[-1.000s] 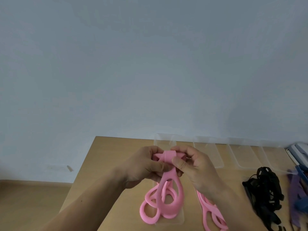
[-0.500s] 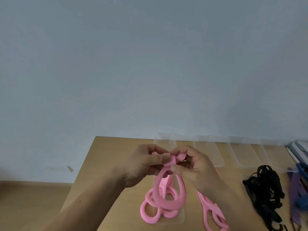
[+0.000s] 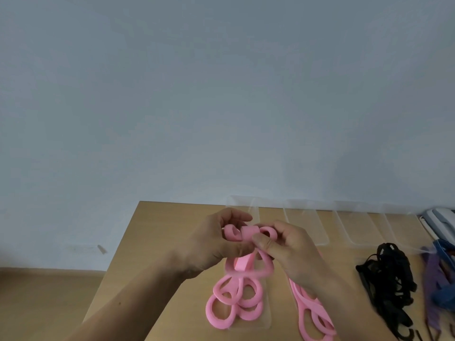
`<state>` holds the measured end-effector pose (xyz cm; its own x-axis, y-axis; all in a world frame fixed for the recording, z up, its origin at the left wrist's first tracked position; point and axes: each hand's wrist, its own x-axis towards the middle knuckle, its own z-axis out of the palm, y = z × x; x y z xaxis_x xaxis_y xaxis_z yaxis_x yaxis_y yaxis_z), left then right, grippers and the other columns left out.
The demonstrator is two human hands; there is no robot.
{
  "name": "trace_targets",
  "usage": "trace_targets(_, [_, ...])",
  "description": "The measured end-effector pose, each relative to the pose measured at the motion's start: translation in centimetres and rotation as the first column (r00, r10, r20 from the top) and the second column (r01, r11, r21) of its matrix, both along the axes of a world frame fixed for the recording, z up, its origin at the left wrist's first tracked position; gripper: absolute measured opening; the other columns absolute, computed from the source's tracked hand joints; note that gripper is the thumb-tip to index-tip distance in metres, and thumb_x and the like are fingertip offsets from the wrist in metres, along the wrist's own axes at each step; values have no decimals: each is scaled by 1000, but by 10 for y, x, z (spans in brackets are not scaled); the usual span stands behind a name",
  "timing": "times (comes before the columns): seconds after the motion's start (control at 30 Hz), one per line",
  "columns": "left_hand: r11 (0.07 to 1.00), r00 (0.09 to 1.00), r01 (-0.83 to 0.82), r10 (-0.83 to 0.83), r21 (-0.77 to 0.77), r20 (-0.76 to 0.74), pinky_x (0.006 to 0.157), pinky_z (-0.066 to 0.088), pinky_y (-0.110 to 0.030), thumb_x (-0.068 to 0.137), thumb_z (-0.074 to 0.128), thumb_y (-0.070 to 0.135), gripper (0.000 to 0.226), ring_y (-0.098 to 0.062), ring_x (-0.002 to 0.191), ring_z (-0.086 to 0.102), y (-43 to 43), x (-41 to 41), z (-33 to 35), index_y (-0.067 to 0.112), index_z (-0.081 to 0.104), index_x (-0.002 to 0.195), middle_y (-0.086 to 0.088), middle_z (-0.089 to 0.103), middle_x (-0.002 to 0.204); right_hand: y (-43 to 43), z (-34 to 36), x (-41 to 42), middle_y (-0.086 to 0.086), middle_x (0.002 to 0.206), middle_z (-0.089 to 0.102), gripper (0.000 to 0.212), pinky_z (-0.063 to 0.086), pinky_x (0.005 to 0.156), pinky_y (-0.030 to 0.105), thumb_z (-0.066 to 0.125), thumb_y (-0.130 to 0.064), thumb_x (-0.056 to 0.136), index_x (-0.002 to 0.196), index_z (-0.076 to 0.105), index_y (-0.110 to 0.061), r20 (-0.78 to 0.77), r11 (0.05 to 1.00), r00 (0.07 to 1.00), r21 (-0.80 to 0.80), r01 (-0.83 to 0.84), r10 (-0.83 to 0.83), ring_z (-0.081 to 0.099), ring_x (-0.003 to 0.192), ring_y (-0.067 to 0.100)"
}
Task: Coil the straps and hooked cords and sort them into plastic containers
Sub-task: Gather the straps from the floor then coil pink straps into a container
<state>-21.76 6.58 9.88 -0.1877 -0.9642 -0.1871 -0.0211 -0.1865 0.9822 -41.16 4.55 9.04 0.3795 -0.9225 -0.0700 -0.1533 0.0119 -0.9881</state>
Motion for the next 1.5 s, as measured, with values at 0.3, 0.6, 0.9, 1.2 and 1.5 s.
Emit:
trace_targets(0.3, [990,992,97,-105,102,68,69,56,-31,75,76,13,36,-25,77,70,1,1,4,2,65,107,-16,72,91,2,-3,-1,-6,97,73,36,60,79,34,80,-5,78,99,70,-32,-26,992,999,-114,45,-48,71,89,16])
trace_targets(0.6, [988,995,103,-103,112,-6,78,55,-42,79,78,17,32,-29,79,68,0,5,0,3,68,106,-16,69,91,7,-7,0,-5,96,70,38,59,77,48,76,-13,71,97,65,-38,-94,993,996,-120,-15,4,67,91,23])
trace_targets(0.9, [993,997,72,-72,-97,3,78,55,-38,73,78,6,35,-25,82,66,2,-3,-5,13,66,105,-12,69,100,-1,2,-2,7,83,73,27,59,65,41,70,-54,77,91,73,-30,74,996,997,87,-8,1,70,72,30])
trace_targets(1.2, [998,997,55,-57,-38,-58,76,56,-37,71,82,22,56,-29,84,69,3,2,-7,8,54,118,-20,66,110,0,2,-5,12,81,72,30,54,56,29,74,-27,73,101,71,-18,158,999,986,32,38,-42,69,64,28])
trace_targets(1.5, [999,952,-23,32,32,-304,65,58,-27,84,66,8,26,-32,78,72,1,4,-14,2,61,108,-24,72,100,-5,-5,-6,6,83,69,29,53,54,25,77,-16,71,98,68,-13,235,992,964,17,123,-123,68,61,28])
